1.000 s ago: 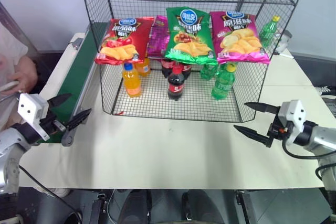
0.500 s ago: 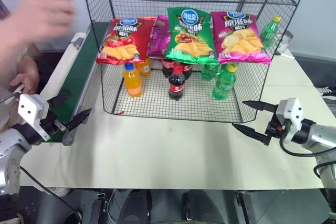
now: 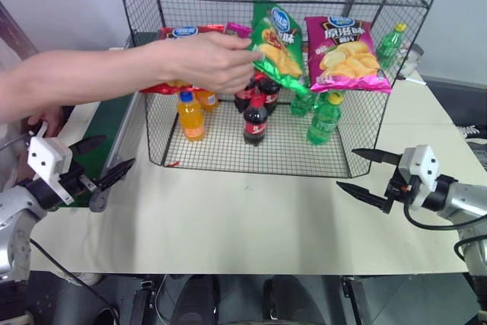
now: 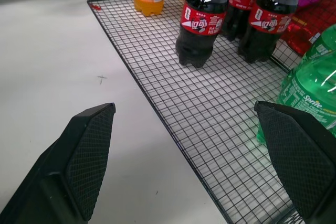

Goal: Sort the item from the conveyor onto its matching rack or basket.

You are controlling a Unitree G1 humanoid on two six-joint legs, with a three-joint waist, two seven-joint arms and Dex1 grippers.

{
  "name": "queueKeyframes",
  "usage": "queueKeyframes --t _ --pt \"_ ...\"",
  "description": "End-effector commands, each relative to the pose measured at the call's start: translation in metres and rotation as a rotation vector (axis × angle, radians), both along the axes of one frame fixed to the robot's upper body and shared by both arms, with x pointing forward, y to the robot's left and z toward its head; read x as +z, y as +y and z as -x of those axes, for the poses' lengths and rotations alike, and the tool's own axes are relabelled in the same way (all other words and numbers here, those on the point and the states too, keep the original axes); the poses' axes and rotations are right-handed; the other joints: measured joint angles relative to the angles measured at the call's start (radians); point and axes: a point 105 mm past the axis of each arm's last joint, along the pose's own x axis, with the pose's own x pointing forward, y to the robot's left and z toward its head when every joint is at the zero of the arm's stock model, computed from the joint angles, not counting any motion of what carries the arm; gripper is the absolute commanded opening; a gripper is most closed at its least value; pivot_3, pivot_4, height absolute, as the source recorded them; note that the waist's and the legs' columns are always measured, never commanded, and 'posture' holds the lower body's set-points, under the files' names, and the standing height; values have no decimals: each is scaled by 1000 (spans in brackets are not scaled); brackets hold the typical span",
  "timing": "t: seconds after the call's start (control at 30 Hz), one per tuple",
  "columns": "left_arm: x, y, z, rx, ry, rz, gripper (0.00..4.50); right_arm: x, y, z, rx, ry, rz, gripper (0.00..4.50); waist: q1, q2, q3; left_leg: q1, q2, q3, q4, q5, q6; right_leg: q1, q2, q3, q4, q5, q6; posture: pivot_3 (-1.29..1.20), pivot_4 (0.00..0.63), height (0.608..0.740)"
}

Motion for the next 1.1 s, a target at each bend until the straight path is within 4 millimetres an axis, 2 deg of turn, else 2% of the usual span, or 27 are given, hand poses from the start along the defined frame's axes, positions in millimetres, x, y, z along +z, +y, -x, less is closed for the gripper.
queueKeyframes --t 0.03,0.67,1.1 --pt "5 -1 0 -7 -32 -16 4500 6 -1 -1 8 -39 15 4434 0 0 0 0 0 0 0 0 0 0 0 0 0 0 0 0 150 739" --pt "5 2 0 20 -39 -12 4500 10 4 -3 28 -46 24 4434 0 0 0 0 0 0 0 0 0 0 0 0 0 0 0 0 150 739" --pt "2 4 2 36 -39 -22 4500 5 6 -6 39 -39 26 4434 0 0 0 0 0 0 0 0 0 0 0 0 0 0 0 0 150 739"
